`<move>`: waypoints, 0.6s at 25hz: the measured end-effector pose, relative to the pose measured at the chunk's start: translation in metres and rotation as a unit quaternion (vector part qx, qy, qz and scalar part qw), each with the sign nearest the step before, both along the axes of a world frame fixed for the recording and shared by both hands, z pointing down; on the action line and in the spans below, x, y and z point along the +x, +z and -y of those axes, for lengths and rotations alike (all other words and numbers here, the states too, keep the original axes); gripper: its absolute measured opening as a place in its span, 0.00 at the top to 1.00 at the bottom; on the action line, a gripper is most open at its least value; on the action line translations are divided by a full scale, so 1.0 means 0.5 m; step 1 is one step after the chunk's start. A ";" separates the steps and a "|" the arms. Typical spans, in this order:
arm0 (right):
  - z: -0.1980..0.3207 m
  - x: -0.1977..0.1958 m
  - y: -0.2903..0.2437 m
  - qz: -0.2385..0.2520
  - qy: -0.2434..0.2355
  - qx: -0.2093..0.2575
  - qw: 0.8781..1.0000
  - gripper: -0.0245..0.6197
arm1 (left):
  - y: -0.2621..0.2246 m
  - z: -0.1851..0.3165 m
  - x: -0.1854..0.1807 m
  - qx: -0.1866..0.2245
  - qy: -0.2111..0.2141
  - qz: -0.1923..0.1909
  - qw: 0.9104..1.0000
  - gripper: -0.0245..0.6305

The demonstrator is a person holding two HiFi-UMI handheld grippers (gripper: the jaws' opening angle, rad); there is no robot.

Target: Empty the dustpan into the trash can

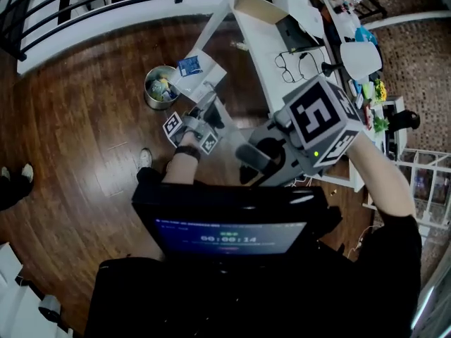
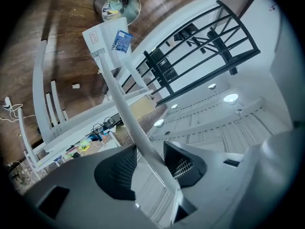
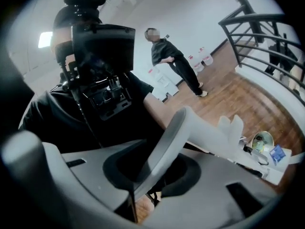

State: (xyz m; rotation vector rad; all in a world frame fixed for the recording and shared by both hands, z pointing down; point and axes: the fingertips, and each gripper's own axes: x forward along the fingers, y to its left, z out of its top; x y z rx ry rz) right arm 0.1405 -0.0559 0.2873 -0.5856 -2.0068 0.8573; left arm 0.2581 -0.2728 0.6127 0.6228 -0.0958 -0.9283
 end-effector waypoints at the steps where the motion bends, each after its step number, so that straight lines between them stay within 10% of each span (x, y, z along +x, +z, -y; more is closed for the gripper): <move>1: 0.003 -0.008 0.004 -0.005 -0.006 -0.004 1.000 0.82 | 0.005 0.000 -0.006 -0.006 -0.002 -0.001 1.000 0.72; 15: 0.064 -0.097 0.038 -0.074 -0.077 -0.043 0.993 0.82 | 0.033 0.048 -0.069 -0.045 -0.027 -0.022 0.998 0.72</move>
